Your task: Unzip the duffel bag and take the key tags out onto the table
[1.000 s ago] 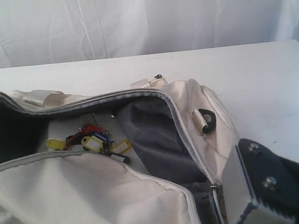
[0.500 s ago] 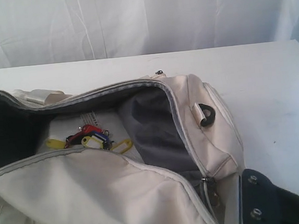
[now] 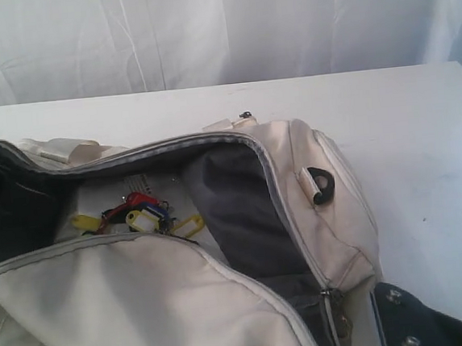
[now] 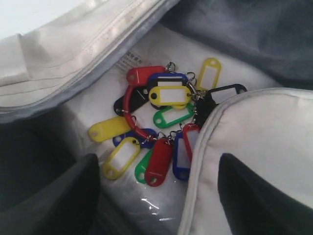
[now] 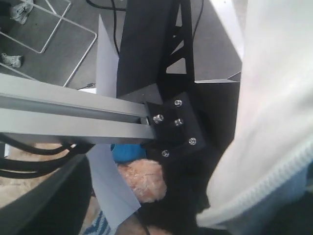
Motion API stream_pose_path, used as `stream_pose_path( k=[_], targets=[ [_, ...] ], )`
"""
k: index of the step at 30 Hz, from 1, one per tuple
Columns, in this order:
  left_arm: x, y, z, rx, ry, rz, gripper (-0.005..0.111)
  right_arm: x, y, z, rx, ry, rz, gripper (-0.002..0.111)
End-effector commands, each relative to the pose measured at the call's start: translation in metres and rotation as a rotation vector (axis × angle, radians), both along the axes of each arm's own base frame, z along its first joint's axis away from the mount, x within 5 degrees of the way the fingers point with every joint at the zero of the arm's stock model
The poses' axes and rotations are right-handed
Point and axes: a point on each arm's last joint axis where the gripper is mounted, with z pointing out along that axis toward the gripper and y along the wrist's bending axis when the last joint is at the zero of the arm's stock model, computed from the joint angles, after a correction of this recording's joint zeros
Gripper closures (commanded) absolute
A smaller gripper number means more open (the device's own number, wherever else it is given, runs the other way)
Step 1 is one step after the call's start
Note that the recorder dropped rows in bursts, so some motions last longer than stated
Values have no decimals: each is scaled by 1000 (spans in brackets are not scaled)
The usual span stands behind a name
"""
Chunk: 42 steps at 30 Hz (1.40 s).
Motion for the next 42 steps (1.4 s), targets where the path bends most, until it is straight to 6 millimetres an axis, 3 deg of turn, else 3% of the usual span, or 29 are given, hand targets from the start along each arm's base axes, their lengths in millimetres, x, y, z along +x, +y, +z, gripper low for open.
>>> stream_pose_path(
  k=[1,8,15,21,29,36,42],
  targets=[
    [19,-12,-17,-57,63,-59,37,-7,-4,3,-8,34,66,35],
    [34,-24,-44,-84,193,-154,37,-5,-4,2,-7,19,57,35],
    [31,-29,-48,-123,258,-219,42,-3,-2,2,1,1,36,35],
    [26,-31,-50,-136,313,-260,64,-2,-2,2,4,-5,28,35],
    [24,-31,-50,-137,328,-274,106,-2,-2,2,4,-5,28,35],
    [18,-29,-45,-124,326,-303,107,-2,-3,1,-5,-17,32,35],
    [-18,-22,-15,-122,317,-338,107,-1,-3,0,-19,-26,34,35]
  ],
)
